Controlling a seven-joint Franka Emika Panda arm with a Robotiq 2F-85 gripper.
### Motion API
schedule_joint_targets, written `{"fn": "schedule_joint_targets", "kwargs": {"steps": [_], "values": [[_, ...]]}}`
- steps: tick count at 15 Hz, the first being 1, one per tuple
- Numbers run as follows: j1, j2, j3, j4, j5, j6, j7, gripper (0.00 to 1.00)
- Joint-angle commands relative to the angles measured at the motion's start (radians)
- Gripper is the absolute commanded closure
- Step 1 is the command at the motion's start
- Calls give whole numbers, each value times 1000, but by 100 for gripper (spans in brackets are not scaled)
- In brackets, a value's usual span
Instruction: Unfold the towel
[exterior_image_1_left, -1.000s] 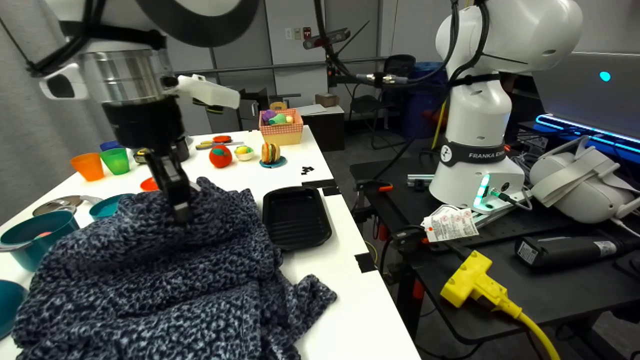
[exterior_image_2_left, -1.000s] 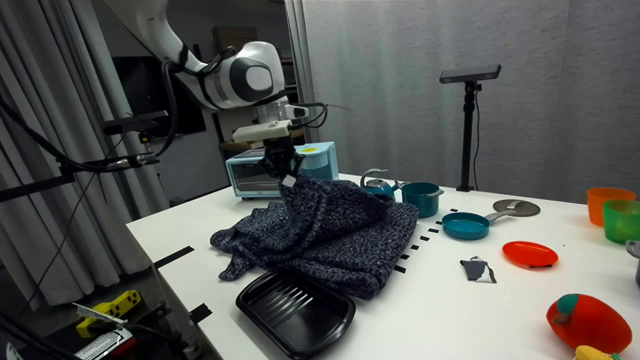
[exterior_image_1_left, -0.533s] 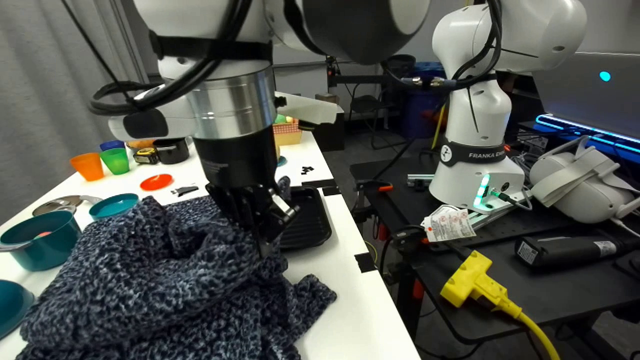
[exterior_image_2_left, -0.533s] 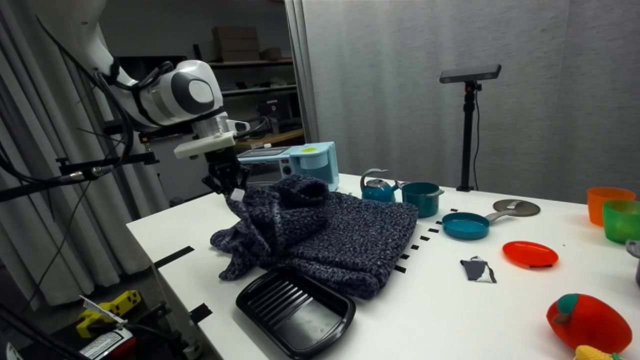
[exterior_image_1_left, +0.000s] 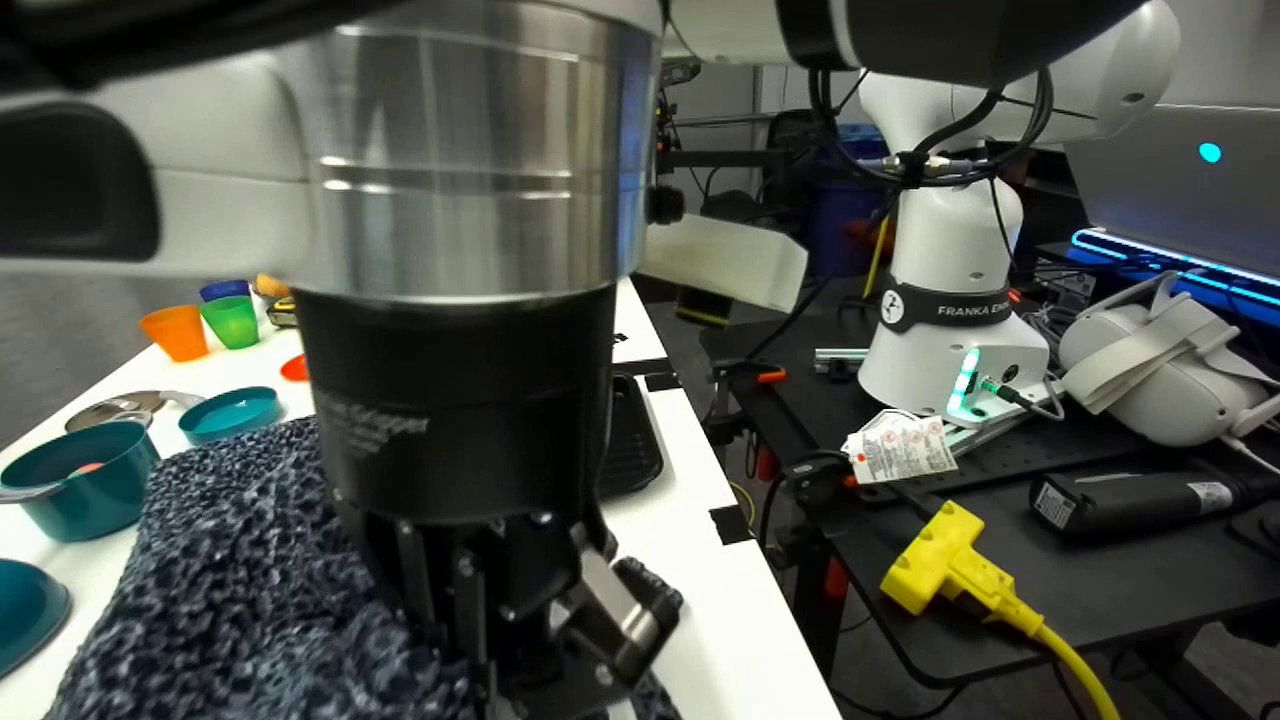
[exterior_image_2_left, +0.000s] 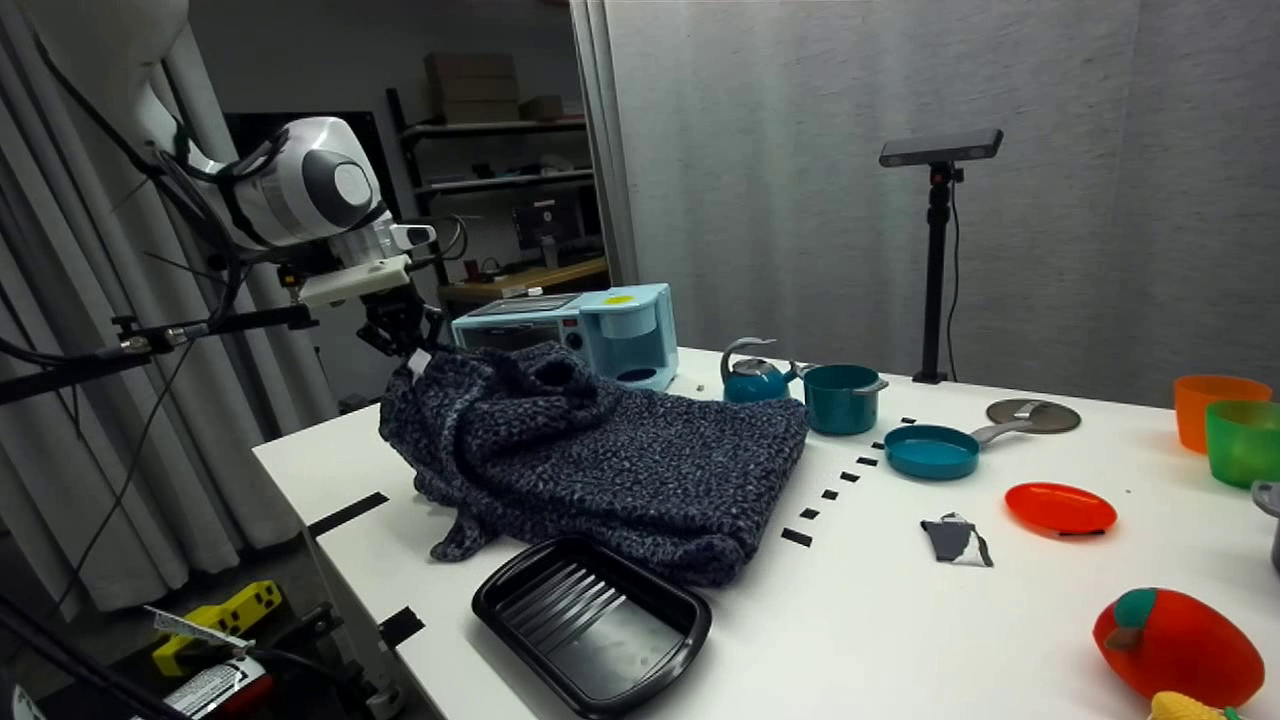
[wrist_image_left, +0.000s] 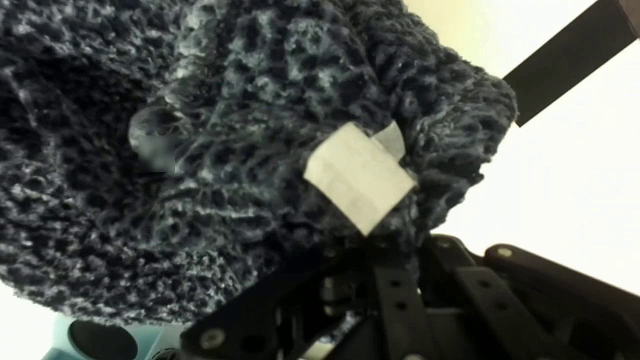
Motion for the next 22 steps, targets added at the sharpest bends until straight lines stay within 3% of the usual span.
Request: {"fn": "schedule_joint_targets", "kwargs": {"steps": [1,3,11,16,22], "values": [[36,71,-14,56,-45,35,77,66],[41,86,-25,59,-63,40,79,60],[22,70,-26,64,-12,23,51,1],[19,69,-65,63,-64,95,88,0],[-33,103,-142,94,-89,161,17,0]]}}
